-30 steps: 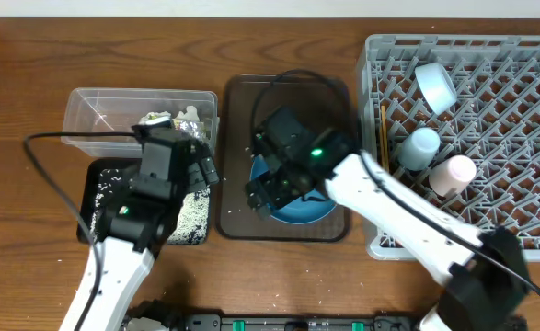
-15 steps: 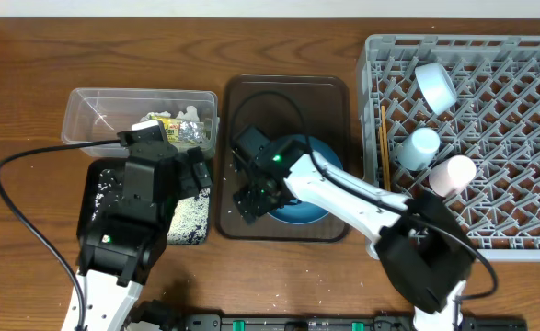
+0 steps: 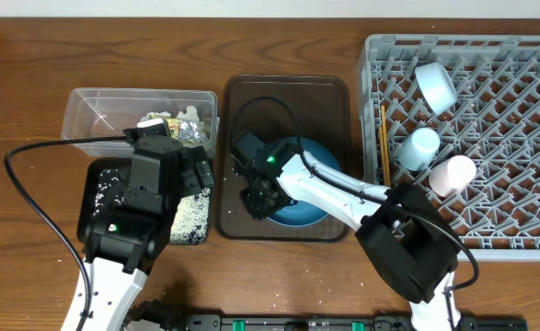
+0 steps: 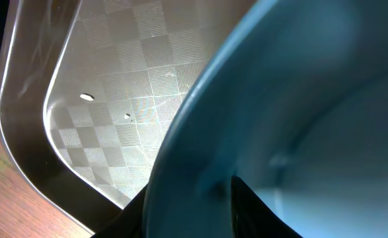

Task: Sort waste into correct bins and load items into the dishwasher rack
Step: 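Move the right gripper to the blue plate and grasp its rim, then lift the blue plate with the right gripper and carry it into the rack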

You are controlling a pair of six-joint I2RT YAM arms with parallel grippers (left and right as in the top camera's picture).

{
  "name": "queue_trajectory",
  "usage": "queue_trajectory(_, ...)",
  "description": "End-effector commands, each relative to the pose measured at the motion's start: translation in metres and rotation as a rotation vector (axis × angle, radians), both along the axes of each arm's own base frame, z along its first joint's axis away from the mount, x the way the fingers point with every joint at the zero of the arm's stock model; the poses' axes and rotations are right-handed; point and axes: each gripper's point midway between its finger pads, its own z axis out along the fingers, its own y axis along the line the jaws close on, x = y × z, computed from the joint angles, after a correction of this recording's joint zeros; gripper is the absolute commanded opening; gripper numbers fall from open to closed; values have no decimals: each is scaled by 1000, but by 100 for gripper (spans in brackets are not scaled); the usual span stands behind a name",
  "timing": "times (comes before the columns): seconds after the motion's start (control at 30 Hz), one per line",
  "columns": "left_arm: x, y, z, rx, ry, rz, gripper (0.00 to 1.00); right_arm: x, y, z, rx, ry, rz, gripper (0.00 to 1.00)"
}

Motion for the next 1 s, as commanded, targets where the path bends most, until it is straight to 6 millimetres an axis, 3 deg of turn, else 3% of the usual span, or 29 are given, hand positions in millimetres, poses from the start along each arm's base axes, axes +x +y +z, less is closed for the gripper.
queue_trajectory(0.0, 1, 4, -3, 29, 10, 5, 100, 8, 5, 8, 14, -30, -5, 30)
queue_trajectory(0.1, 1, 4, -3, 30, 13, 5, 100, 9, 6, 11, 24, -27, -12, 21)
queue_trajectory(0.2, 1, 4, -4, 30, 14, 5, 100, 10, 12, 17, 64, -5, -21, 2)
queue_trajectory(0.4, 1, 4, -3, 30, 13, 5, 100, 18, 23, 44, 148, 47, -48, 1)
queue_trajectory(0.57, 1, 4, -4, 30, 14, 5, 100, 11, 35, 73, 269, 165, -34, 1)
queue_trajectory(0.67, 1, 4, -4, 30, 14, 5, 100, 12, 44, 101, 401, 197, 43, 1)
queue_trajectory(0.8, 1, 4, -4, 30, 14, 5, 100, 21, 45, 157, 614, 165, 155, 1)
queue_trajectory(0.87, 1, 4, -4, 30, 14, 5, 100, 30, 35, 187, 701, 126, 173, 1)
queue_trajectory(0.97, 1, 4, -4, 30, 14, 5, 100, 53, 2, 228, 769, 20, 137, 1)
